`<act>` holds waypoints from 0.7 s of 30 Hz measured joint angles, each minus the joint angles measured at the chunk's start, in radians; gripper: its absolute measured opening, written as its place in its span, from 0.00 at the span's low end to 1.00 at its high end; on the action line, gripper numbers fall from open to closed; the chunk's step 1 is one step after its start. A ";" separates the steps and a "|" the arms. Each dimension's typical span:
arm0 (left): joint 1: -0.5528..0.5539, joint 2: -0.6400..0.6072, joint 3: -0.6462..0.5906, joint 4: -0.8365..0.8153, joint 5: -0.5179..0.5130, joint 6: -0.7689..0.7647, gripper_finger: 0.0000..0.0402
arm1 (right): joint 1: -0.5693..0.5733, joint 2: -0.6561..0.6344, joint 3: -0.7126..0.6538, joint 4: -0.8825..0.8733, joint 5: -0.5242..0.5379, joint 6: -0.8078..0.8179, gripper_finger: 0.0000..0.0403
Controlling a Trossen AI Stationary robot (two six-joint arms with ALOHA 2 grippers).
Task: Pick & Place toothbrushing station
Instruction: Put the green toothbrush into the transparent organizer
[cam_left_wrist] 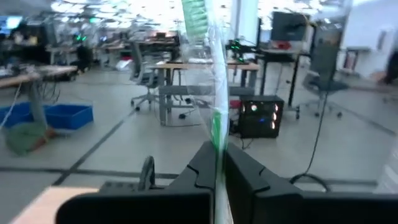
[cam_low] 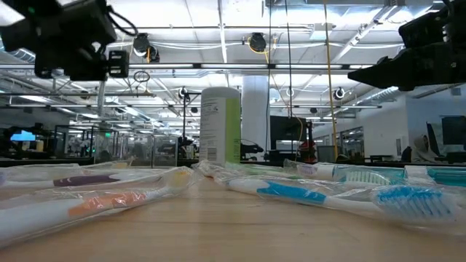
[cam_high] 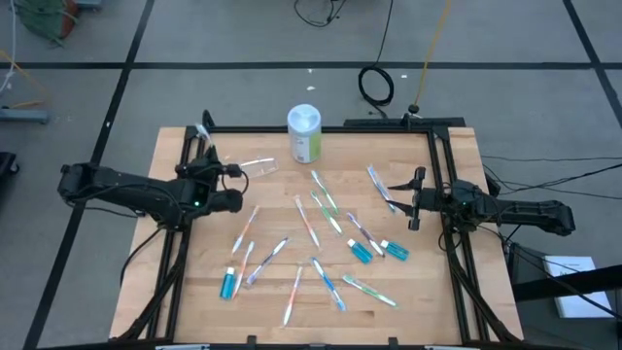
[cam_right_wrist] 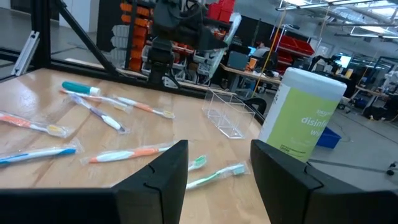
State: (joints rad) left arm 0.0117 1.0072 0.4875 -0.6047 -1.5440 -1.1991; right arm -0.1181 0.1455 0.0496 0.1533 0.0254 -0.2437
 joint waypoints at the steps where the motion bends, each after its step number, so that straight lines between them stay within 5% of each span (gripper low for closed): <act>1: 0.016 0.000 -0.020 0.048 0.008 0.019 0.04 | 0.000 0.000 0.000 0.000 0.000 -0.002 0.42; 6: 0.097 0.021 -0.083 0.308 0.025 0.216 0.03 | 0.000 0.000 0.000 0.001 0.008 -0.052 0.42; 14: 0.206 0.102 -0.086 0.735 0.207 0.661 0.05 | 0.000 0.000 0.000 0.005 0.029 -0.166 0.42; 21: 0.310 0.242 -0.086 0.794 0.344 0.700 0.02 | 0.000 0.000 0.000 0.007 0.030 -0.180 0.42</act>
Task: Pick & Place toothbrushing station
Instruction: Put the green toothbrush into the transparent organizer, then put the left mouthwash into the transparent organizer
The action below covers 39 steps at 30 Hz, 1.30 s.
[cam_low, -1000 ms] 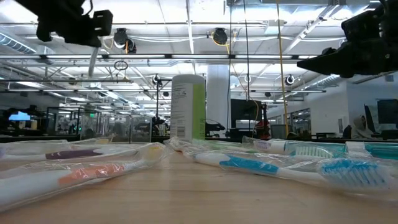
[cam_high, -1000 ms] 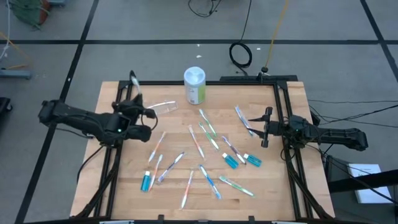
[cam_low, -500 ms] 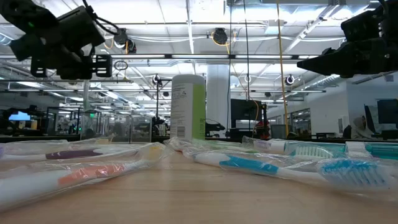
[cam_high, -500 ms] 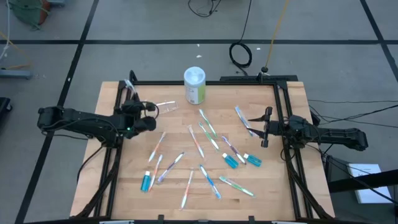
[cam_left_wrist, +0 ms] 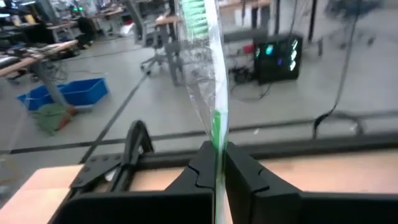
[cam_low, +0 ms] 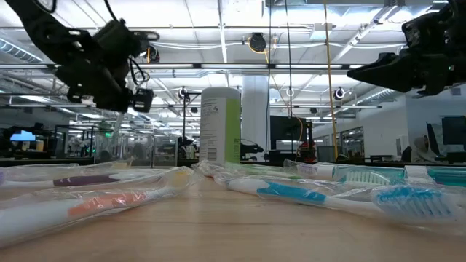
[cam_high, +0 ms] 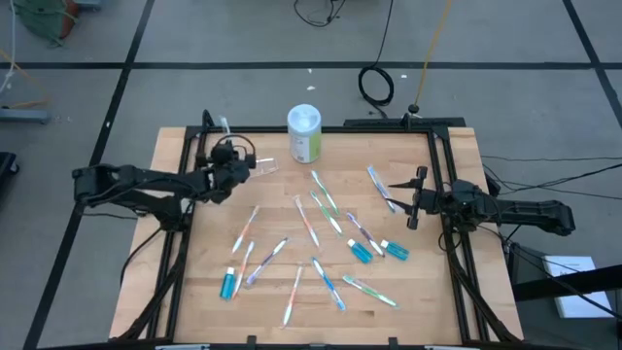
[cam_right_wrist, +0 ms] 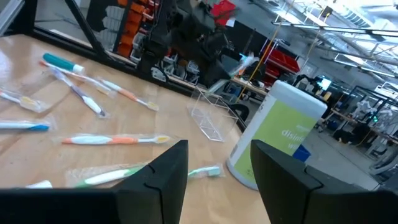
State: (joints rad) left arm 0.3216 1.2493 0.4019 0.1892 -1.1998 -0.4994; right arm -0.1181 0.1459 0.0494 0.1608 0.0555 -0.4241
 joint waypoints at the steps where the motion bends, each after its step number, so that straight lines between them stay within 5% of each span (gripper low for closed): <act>1: 0.006 0.015 0.000 -0.008 0.015 0.000 0.03 | 0.000 0.000 0.000 0.000 -0.001 0.010 0.42; 9: 0.012 0.043 0.000 -0.004 0.281 0.033 0.12 | 0.000 0.000 0.000 -0.001 -0.004 0.103 0.42; 22: 0.012 0.024 0.001 -0.031 0.341 0.164 0.24 | 0.000 0.000 0.000 -0.008 -0.007 0.311 0.42; 32: -0.017 -0.106 0.196 -0.597 0.352 -0.001 0.46 | 0.000 0.000 0.000 -0.008 -0.008 0.342 0.42; 39: -0.042 -0.235 0.307 -0.843 0.605 -0.072 0.48 | 0.000 0.001 0.000 -0.005 -0.006 0.352 0.42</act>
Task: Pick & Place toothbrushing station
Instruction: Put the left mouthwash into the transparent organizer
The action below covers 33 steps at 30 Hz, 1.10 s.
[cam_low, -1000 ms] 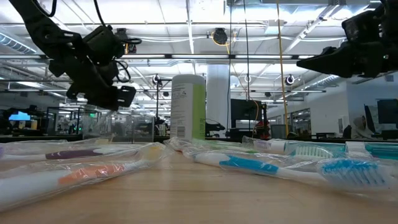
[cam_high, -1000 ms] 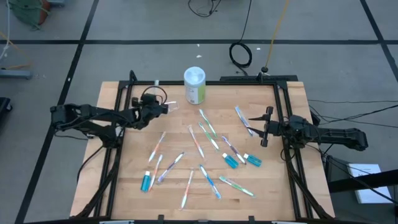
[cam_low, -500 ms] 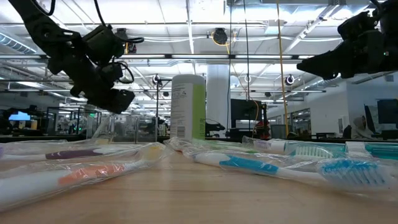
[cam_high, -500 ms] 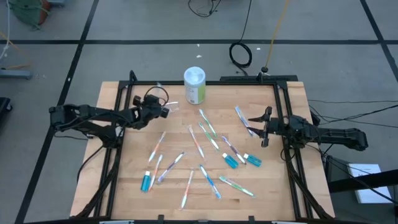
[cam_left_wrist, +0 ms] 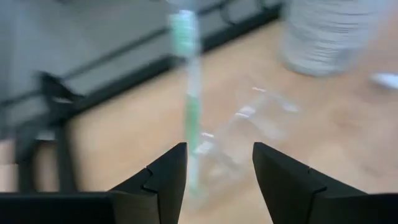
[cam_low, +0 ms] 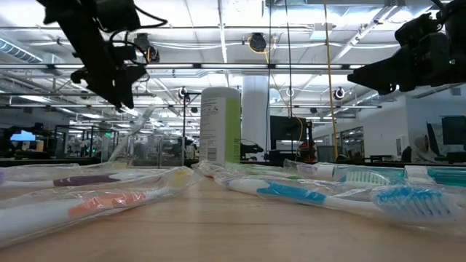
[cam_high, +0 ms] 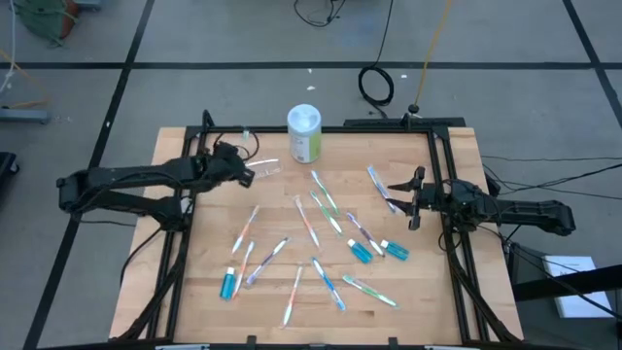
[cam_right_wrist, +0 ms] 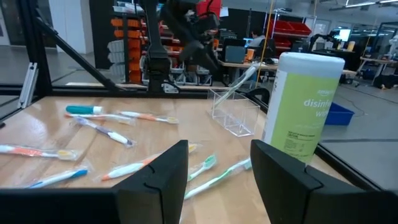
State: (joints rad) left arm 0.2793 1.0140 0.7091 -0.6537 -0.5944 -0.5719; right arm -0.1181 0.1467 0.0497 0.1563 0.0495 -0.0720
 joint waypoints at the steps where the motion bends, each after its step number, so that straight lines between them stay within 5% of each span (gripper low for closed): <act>1: -0.001 -0.017 0.002 0.006 0.051 0.000 0.48 | 0.000 0.000 0.000 0.000 0.001 -0.004 0.42; 7: -0.032 -0.068 0.002 -0.026 0.391 -0.016 0.48 | 0.000 0.000 0.000 0.009 0.001 0.007 0.42; 11: -0.123 -0.059 0.002 -0.098 0.529 -0.102 0.48 | 0.000 0.000 0.000 0.028 0.001 0.134 0.42; 21: -0.515 0.033 0.001 -0.292 0.762 -0.625 0.48 | 0.000 0.000 0.000 0.057 0.001 0.157 0.42; 26: -0.709 0.119 0.001 -0.234 0.807 -0.882 0.48 | 0.000 0.000 0.000 0.055 0.001 0.157 0.42; 33: -0.800 0.259 0.001 -0.091 0.891 -1.041 0.48 | 0.000 0.000 0.000 0.054 0.001 0.163 0.42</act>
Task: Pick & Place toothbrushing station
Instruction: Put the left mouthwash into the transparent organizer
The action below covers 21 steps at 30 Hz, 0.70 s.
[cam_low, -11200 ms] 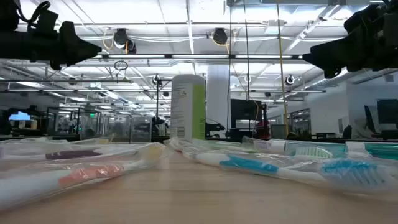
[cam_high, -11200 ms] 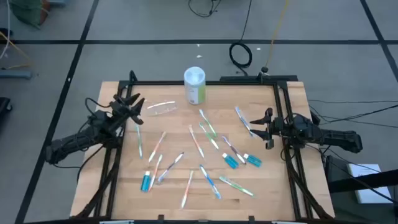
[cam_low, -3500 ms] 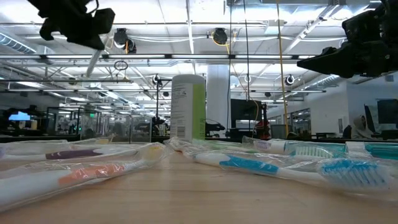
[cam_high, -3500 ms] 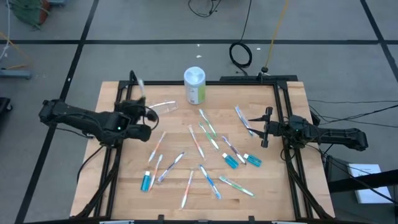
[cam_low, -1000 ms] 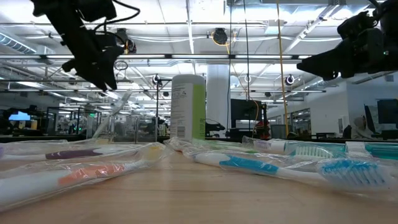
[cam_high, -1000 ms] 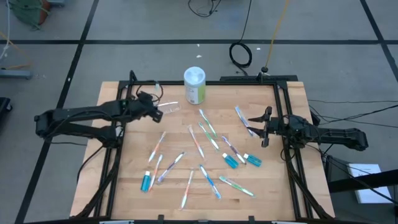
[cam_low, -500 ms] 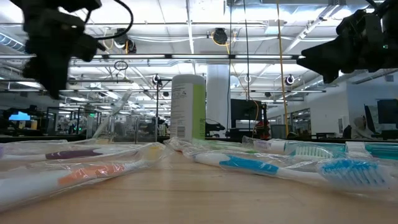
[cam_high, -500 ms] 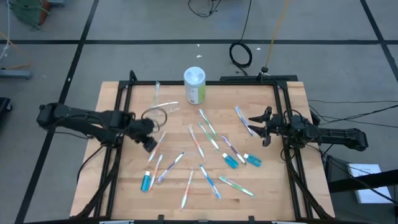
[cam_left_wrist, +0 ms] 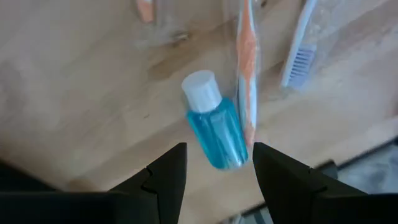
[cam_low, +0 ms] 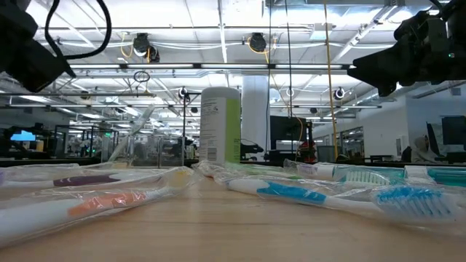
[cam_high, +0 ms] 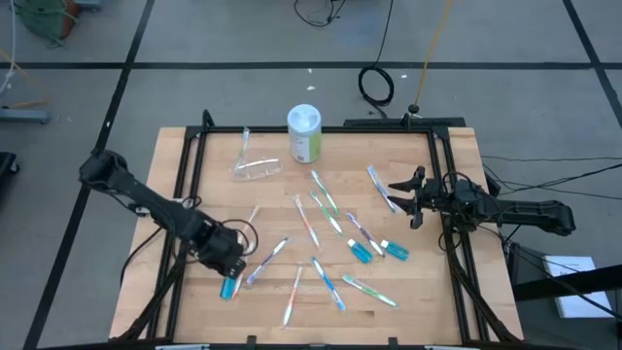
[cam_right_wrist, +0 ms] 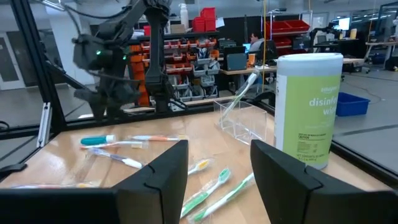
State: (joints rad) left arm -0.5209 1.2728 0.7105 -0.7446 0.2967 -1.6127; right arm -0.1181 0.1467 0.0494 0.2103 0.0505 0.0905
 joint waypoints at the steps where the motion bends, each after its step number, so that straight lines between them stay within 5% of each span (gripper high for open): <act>1: -0.008 0.019 0.000 0.008 -0.013 -0.003 0.48 | 0.000 0.000 0.000 -0.001 0.000 0.004 0.42; 10: 0.006 0.183 0.000 0.009 -0.131 -0.042 0.48 | 0.000 0.000 0.000 -0.001 0.000 -0.001 0.42; 21: 0.022 0.267 0.004 0.014 -0.054 -0.018 0.47 | 0.000 0.000 0.000 -0.001 0.001 -0.001 0.42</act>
State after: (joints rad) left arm -0.4988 1.5401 0.7143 -0.7303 0.2428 -1.6303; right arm -0.1178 0.1467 0.0498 0.2096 0.0514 0.0895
